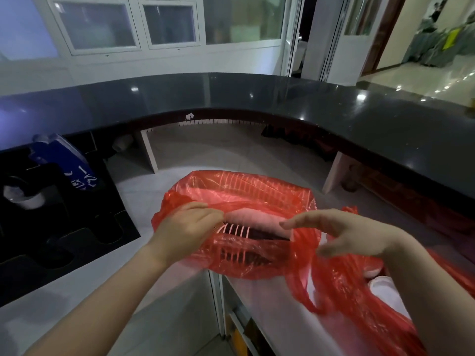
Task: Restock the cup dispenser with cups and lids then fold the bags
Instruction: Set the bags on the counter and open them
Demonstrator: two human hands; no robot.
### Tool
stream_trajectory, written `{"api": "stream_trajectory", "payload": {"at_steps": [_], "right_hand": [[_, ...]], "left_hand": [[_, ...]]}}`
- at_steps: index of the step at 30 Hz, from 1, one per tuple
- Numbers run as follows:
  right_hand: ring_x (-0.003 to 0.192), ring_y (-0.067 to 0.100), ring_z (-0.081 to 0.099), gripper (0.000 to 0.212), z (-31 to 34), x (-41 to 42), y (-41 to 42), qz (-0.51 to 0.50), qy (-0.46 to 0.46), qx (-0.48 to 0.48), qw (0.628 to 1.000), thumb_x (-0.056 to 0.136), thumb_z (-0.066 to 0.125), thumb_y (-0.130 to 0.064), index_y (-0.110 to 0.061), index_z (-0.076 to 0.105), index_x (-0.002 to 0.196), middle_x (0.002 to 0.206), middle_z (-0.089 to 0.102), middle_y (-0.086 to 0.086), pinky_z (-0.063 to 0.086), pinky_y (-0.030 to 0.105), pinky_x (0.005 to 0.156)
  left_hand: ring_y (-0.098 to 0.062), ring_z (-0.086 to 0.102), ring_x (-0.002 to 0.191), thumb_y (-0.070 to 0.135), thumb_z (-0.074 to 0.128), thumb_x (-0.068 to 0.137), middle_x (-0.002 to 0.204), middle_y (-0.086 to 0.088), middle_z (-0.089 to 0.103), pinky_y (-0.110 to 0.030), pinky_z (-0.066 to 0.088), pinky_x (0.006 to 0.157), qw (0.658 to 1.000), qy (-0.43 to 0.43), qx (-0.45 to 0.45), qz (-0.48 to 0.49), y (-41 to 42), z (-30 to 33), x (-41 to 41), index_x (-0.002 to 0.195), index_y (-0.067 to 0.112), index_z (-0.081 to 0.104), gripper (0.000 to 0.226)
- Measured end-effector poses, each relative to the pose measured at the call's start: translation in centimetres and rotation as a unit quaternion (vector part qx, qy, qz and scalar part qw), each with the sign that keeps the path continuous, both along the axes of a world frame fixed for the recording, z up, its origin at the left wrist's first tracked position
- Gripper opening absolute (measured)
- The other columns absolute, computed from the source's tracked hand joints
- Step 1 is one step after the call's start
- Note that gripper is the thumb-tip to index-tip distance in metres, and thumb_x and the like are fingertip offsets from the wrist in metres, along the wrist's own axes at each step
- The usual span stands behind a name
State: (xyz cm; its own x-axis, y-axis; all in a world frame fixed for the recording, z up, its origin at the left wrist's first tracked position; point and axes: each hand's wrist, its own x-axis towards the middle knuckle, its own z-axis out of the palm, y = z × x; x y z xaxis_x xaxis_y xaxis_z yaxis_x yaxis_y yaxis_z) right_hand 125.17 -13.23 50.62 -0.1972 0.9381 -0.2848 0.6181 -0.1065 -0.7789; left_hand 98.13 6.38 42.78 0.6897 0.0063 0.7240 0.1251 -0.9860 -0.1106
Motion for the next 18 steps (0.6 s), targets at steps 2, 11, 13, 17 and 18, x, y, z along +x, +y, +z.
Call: {"api": "stream_trajectory", "payload": {"at_steps": [2, 11, 13, 17, 18], "right_hand": [[0.128, -0.002, 0.046, 0.054, -0.3, -0.4, 1.0, -0.063, 0.047, 0.023, 0.997, 0.072, 0.053, -0.003, -0.036, 0.066, 0.113, 0.131, 0.058, -0.018, 0.032, 0.034, 0.111], [0.141, 0.018, 0.026, 0.035, -6.3, -3.3, 6.1, -0.128, -0.415, 0.049, 0.899, 0.096, 0.040, -0.031, -0.038, 0.056, 0.127, 0.149, 0.038, -0.007, 0.013, 0.060, 0.113], [0.145, 0.021, 0.015, 0.038, -7.8, -3.4, 6.6, -0.155, -0.452, 0.058, 0.876, 0.096, 0.040, -0.036, -0.033, 0.051, 0.132, 0.155, 0.028, -0.001, 0.002, 0.068, 0.110], [0.148, 0.027, -0.005, 0.094, -9.2, -1.5, 7.6, -0.190, -0.464, 0.040, 0.864, 0.076, 0.059, -0.068, -0.028, 0.019, 0.150, 0.161, 0.007, 0.007, -0.011, 0.071, 0.105], [0.148, 0.028, -0.010, 0.107, -9.2, -0.8, 7.8, -0.186, -0.468, 0.027, 0.864, 0.070, 0.060, -0.074, -0.028, 0.010, 0.152, 0.162, 0.001, 0.008, -0.013, 0.071, 0.103]], "left_hand": [[-0.016, 0.071, 0.084, 0.016, 0.047, 0.096, 0.091, -0.003, 0.074, -0.037, 0.052, 0.089, 0.999, 0.012, 0.039, 0.000, 0.5, 0.3, 0.2, 0.089, 0.012, 0.071, 0.025], [-0.034, 0.053, 0.125, 0.024, 0.080, 0.066, 0.114, 0.000, 0.069, -0.067, 0.029, 0.100, 0.950, 0.185, 0.072, 0.242, 2.4, 0.3, 0.3, 0.094, 0.027, 0.073, 0.029], [-0.035, 0.027, 0.142, 0.045, 0.082, 0.064, 0.150, 0.000, 0.040, -0.067, 0.003, 0.109, 0.892, 0.329, -0.029, 0.309, 3.2, -0.3, 0.0, 0.132, 0.034, 0.053, 0.075], [-0.031, -0.003, 0.148, 0.065, 0.067, 0.068, 0.160, -0.001, 0.017, -0.049, -0.044, 0.087, 0.849, 0.416, -0.099, 0.310, 5.2, -2.2, -0.7, 0.151, 0.038, 0.009, 0.104], [-0.029, -0.005, 0.148, 0.066, 0.066, 0.067, 0.160, -0.001, 0.017, -0.049, -0.043, 0.089, 0.846, 0.428, -0.108, 0.299, 5.6, -2.7, -0.9, 0.151, 0.038, 0.004, 0.108]]}}
